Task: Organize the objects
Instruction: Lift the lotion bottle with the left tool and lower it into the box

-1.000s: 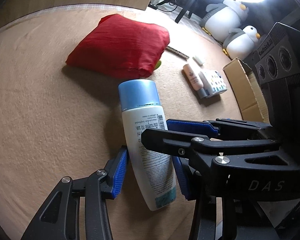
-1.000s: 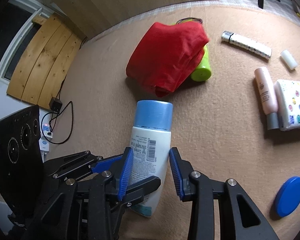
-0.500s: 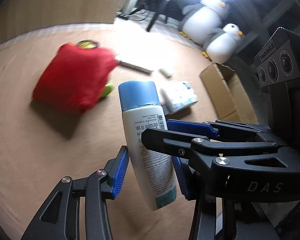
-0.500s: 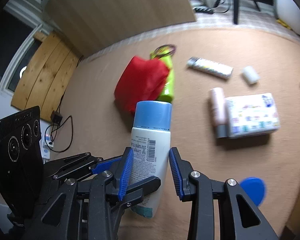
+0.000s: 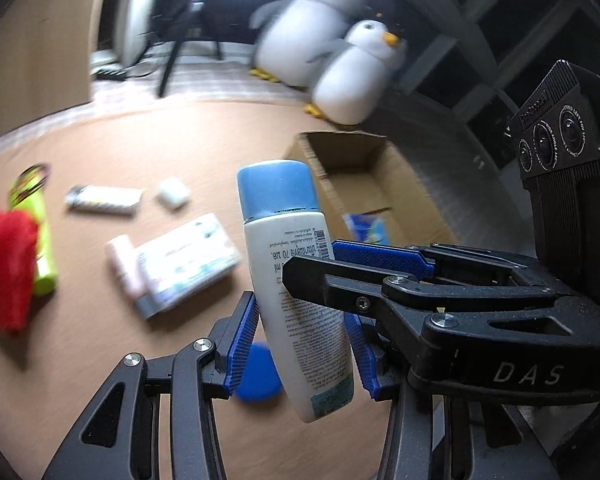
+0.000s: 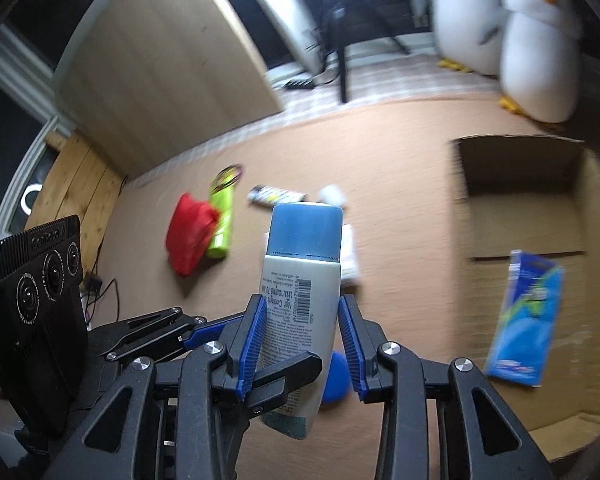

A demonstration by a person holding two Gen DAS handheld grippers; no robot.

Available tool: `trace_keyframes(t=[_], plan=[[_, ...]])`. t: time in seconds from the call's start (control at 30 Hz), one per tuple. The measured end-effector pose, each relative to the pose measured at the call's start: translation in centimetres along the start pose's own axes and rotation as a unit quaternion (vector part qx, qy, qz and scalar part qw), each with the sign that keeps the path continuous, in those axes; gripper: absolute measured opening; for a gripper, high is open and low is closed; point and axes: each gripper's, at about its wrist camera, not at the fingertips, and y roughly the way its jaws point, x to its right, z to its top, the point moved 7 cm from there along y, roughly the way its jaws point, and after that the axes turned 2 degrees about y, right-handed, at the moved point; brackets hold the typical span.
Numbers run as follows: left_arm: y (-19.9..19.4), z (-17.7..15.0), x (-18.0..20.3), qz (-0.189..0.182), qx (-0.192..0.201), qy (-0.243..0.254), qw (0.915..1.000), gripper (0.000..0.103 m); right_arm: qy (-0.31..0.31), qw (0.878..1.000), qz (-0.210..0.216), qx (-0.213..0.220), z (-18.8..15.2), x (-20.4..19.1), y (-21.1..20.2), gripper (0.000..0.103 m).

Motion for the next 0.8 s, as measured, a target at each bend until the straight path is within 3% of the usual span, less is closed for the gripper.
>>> trace_keyframes(t=[0.4, 0.8], plan=[[6.6, 3.0, 9.1, -0.032, -0.017, 0.033, 0.9988, 0.048, 0.046, 0.998, -0.037, 0.024, 1.1, 9.2, -4.4, 0.034], [9.1, 3.2, 10.0, -0.022, -0.038, 0.051, 0.9977, 0.049, 0.062, 0.997, -0.051, 0.023, 1.0, 11.9, -4.5, 0.037]])
